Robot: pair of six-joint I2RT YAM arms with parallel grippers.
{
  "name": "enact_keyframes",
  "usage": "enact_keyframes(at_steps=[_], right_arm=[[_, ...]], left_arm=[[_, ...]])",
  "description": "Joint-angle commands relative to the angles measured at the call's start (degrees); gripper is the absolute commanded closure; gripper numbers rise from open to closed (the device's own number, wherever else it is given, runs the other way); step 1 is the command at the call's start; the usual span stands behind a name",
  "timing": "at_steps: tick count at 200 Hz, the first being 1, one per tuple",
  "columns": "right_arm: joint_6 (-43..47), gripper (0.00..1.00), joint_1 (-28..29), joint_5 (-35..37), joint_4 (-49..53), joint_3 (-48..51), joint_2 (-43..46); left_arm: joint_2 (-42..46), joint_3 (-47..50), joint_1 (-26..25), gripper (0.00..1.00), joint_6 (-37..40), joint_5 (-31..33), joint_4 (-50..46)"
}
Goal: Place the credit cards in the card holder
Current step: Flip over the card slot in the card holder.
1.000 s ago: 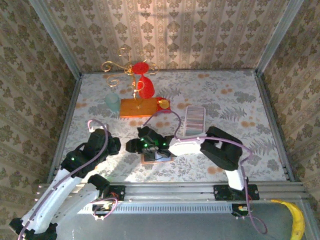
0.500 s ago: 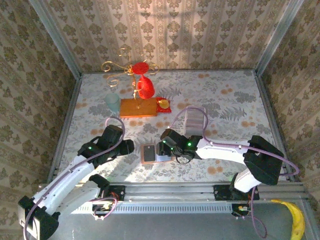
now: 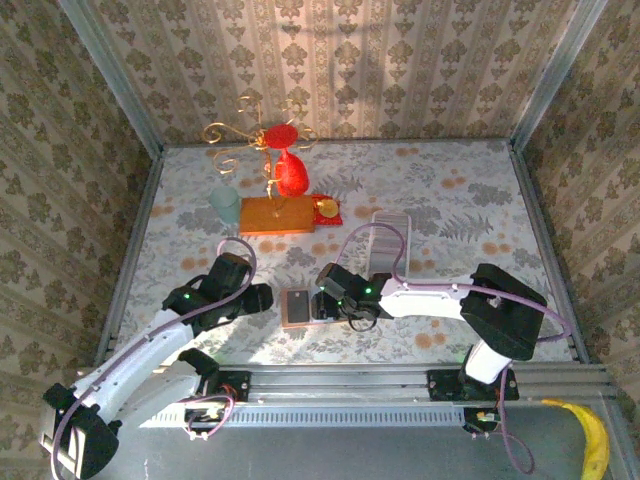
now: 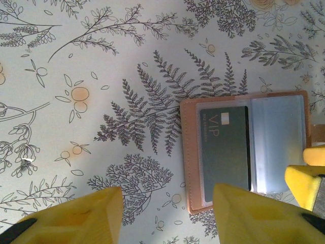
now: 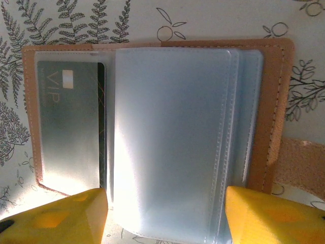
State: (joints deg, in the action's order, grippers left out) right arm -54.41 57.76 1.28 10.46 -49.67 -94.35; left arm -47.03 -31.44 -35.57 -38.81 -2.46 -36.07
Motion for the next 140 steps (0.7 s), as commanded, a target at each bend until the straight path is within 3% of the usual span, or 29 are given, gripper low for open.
enact_keyframes(at_steps=[1, 76, 140], right_arm=[[-1.32, 0.36, 0.08, -1.4, -1.64, -1.48, -0.9], [-2.01, 0.36, 0.87, -1.66, -4.26, -1.53, -0.06], [-2.49, 0.35, 1.22, 0.55, -0.45, -2.1, 0.37]], left_arm=[[0.02, 0.92, -0.2, 0.49, -0.83, -0.88, 1.31], [-0.44, 3.84, -0.29, 0.5, -1.6, -0.78, 3.3], [-6.12, 6.13, -0.69, 0.59, -1.63, -3.51, 9.44]])
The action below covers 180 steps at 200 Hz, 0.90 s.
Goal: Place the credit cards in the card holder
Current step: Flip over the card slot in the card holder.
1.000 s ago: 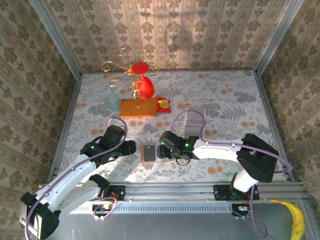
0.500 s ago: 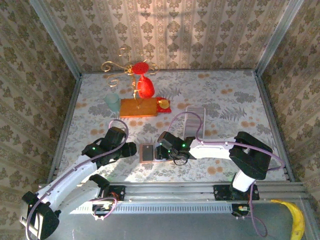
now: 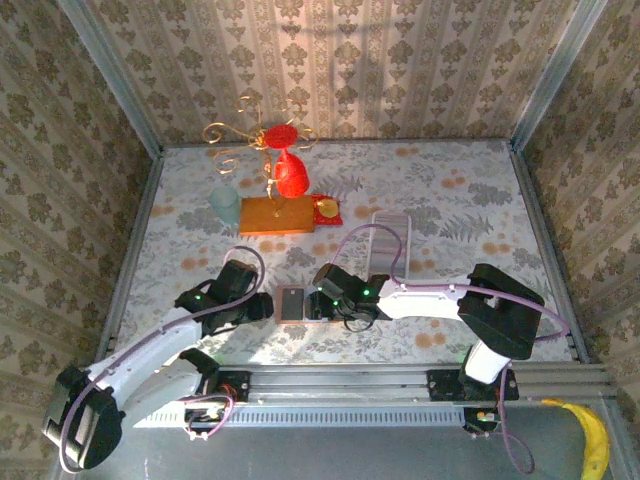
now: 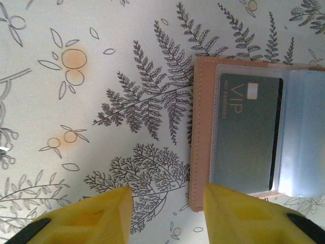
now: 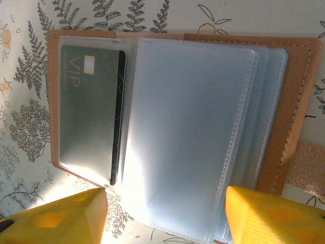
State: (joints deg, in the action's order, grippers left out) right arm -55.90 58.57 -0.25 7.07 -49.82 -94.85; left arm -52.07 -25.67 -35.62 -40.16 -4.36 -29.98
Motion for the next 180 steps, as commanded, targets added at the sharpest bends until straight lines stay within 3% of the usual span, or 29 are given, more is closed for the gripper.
enact_keyframes(at_steps=[1, 180], right_arm=[[-0.94, 0.35, 0.41, 2.13, 2.99, -1.95, 0.84], [-2.42, 0.35, 0.94, 0.52, -1.3, -1.42, -1.98]], left_arm=[[-1.08, 0.36, -0.67, 0.59, -0.27, -1.61, 3.43], [-7.03, 1.85, -3.28, 0.72, -1.13, -2.31, 9.69]])
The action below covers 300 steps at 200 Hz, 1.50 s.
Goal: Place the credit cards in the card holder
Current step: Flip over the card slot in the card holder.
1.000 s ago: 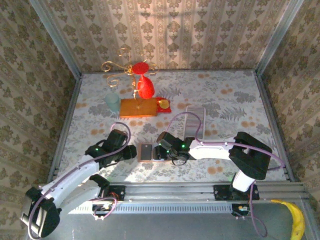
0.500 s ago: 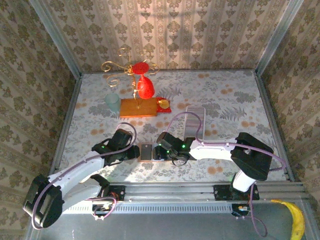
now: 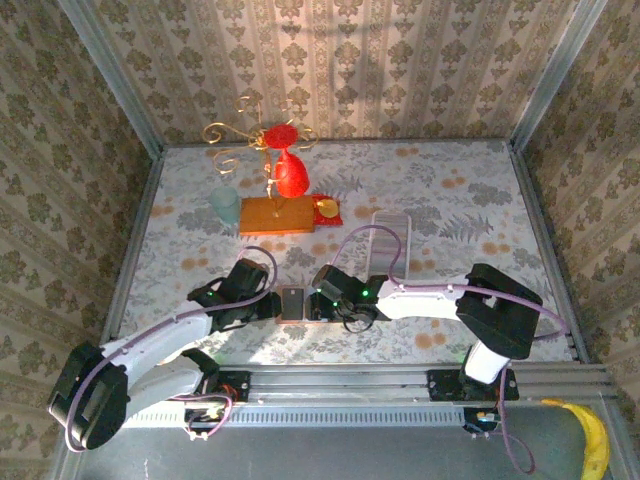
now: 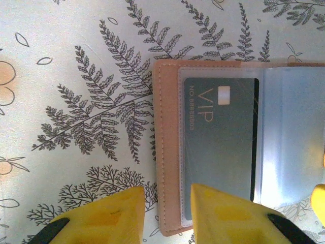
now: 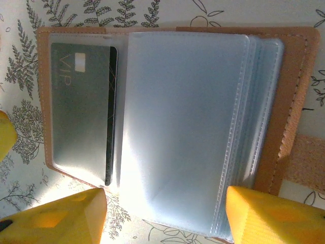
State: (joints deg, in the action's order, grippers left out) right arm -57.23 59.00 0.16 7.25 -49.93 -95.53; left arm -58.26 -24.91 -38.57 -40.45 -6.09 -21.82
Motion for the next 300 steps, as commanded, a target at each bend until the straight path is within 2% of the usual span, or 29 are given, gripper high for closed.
enact_keyframes(at_steps=[1, 75, 126, 192, 232, 271, 300], right_arm=[[-1.1, 0.35, 0.5, 0.06, -1.5, -1.31, -1.32], [-2.9, 0.35, 0.5, -1.2, -7.32, 0.14, -1.12], [-2.54, 0.35, 0.59, -1.06, -7.73, -0.35, -0.27], [-5.74, 0.35, 0.59, -4.12, -17.06, 0.93, -1.86], [-6.39, 0.35, 0.59, -3.89, -21.55, 1.76, -1.07], [-8.09, 0.35, 0.59, -4.53, -24.67, 1.76, -2.95], [-9.13, 0.35, 0.67, -5.32, -27.73, 0.8, -4.72]], left_arm=[[-0.91, 1.08, -0.35, 0.72, -0.86, -0.63, 1.62], [-3.77, 1.89, -1.42, 0.79, -1.83, -2.17, 4.89], [-4.23, 2.14, -2.23, 0.81, -2.33, -2.0, 5.46], [-4.67, 2.93, -3.49, 0.84, -4.15, -2.86, 8.15], [-4.11, 3.98, -4.11, 0.84, -6.31, -6.11, 12.49], [2.68, 4.26, -3.69, 0.82, -6.1, 1.94, 2.59], [9.72, 6.21, -3.32, 0.82, -6.17, 4.25, -2.7]])
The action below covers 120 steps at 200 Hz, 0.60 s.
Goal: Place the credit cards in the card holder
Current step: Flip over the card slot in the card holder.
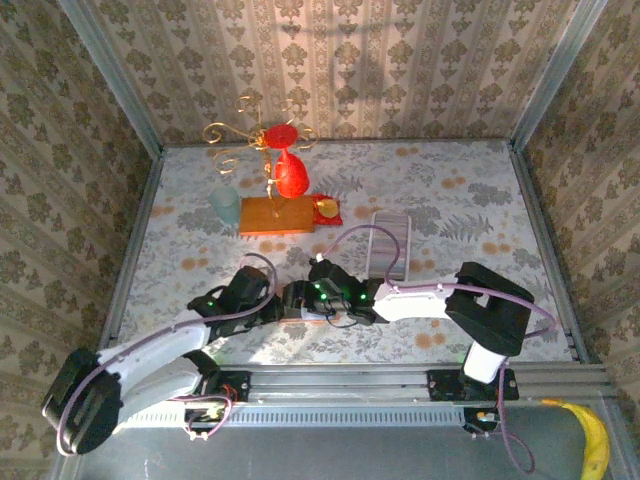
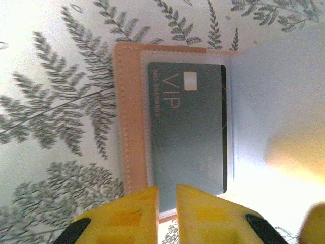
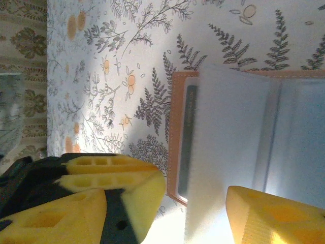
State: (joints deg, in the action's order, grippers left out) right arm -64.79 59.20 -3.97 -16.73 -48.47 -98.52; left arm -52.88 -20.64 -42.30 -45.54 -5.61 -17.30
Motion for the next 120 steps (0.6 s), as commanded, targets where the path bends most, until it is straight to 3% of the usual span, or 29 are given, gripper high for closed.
enact_keyframes(at_steps=[1, 54, 88, 120], right_arm=[[-1.52, 0.35, 0.48, -1.21, -3.75, -0.8, -1.79], [-2.17, 0.33, 0.31, -1.31, -0.41, -4.01, -5.61], [-2.09, 0.31, 0.13, -2.4, 1.72, -5.66, -7.13], [2.56, 0.31, -0.71, -1.63, 4.8, -4.97, -2.08]], left_arm=[[4.62, 1.98, 0.4, 0.82, -1.1, 3.85, -7.4], [13.6, 0.99, 1.41, 0.86, -1.89, 10.24, -17.28], [13.59, -0.92, 2.29, 0.84, -0.7, 9.09, -17.14], [8.88, -2.61, 4.26, 0.74, 1.67, 5.93, -12.41]])
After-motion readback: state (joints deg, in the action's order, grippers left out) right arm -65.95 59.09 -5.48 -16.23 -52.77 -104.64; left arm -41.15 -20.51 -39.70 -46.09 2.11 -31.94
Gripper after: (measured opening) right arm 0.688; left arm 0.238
